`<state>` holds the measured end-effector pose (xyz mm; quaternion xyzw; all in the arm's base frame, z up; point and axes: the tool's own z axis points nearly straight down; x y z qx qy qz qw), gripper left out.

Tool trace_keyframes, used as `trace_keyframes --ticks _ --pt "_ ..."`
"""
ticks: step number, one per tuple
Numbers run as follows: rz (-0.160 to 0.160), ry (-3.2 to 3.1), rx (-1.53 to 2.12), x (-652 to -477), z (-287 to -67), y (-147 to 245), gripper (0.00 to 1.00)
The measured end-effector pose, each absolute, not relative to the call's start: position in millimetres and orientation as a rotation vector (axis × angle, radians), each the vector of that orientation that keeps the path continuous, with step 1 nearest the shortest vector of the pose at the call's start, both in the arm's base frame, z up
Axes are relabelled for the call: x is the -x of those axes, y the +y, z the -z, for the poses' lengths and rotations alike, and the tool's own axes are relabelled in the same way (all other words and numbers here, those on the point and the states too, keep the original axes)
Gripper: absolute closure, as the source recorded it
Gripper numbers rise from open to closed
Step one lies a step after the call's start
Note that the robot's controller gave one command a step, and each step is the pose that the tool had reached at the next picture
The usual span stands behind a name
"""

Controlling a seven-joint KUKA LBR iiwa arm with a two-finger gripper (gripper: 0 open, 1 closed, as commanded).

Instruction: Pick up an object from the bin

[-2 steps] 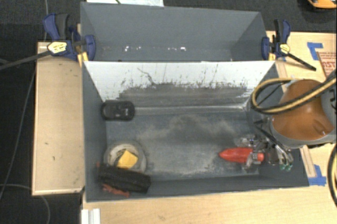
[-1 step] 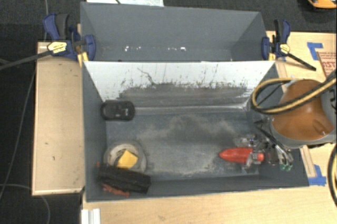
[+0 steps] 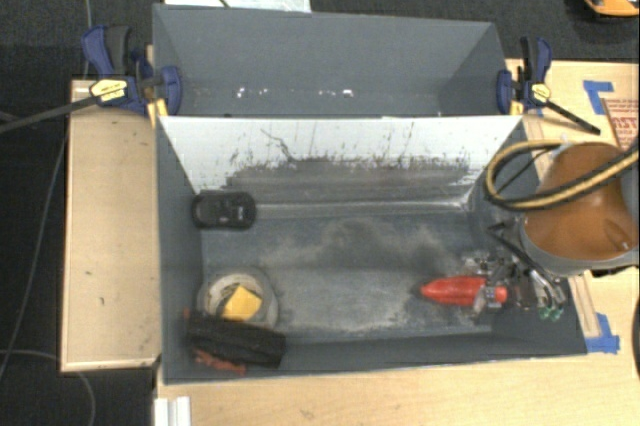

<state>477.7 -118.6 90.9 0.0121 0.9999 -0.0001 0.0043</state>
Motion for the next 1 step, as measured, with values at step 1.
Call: trace_keyframes --ticks 1 --pt "-0.001 3.135 -0.034 -477.0 -128.9 -118.4 1.0"
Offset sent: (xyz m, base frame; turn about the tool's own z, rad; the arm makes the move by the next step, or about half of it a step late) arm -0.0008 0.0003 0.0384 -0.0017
